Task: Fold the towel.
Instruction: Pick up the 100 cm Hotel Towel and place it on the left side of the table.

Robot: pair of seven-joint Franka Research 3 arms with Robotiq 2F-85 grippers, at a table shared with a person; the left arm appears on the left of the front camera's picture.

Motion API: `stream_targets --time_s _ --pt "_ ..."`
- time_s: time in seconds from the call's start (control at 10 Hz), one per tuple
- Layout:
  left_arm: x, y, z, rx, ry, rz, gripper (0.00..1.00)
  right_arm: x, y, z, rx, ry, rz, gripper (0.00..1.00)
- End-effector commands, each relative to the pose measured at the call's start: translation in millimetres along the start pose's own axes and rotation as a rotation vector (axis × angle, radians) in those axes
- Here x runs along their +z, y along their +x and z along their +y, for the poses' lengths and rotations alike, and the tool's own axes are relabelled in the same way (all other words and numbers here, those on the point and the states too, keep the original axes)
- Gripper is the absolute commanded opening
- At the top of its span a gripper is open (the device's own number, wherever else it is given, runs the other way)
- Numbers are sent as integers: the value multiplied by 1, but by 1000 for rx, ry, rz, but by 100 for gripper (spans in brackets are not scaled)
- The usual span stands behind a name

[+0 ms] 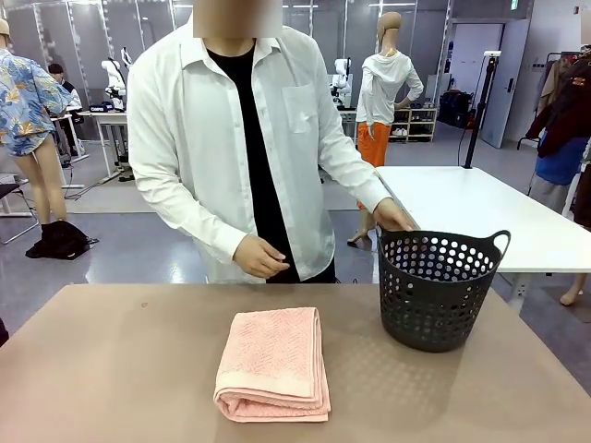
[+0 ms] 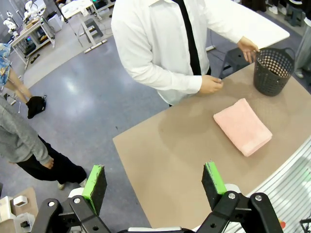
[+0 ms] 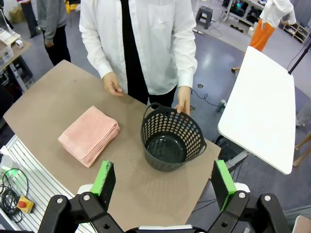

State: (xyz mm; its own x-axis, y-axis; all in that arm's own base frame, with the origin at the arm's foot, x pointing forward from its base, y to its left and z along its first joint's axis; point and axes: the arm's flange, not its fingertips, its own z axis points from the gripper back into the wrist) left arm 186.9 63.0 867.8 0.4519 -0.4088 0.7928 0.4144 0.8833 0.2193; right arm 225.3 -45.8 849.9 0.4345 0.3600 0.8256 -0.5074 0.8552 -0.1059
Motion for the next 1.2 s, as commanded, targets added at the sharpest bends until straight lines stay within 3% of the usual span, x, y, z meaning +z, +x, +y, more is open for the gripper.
stream_targets --time_s 0.0,0.3,0.6,0.9,1.1 --pt "2 3 -1 2 14 3 100 0 1 -2 -7 -9 2 100" --pt "0 0 0 0 0 0 100 0 1 -2 -7 -9 2 100" --pt "-49 18 -12 134 -98 78 100 0 1 -2 -7 -9 2 100" --pt "-151 -18 -24 319 -252 152 100 0 1 -2 -7 -9 2 100" --pt "-224 -45 -50 390 -255 238 100 0 1 -2 -7 -9 2 100"
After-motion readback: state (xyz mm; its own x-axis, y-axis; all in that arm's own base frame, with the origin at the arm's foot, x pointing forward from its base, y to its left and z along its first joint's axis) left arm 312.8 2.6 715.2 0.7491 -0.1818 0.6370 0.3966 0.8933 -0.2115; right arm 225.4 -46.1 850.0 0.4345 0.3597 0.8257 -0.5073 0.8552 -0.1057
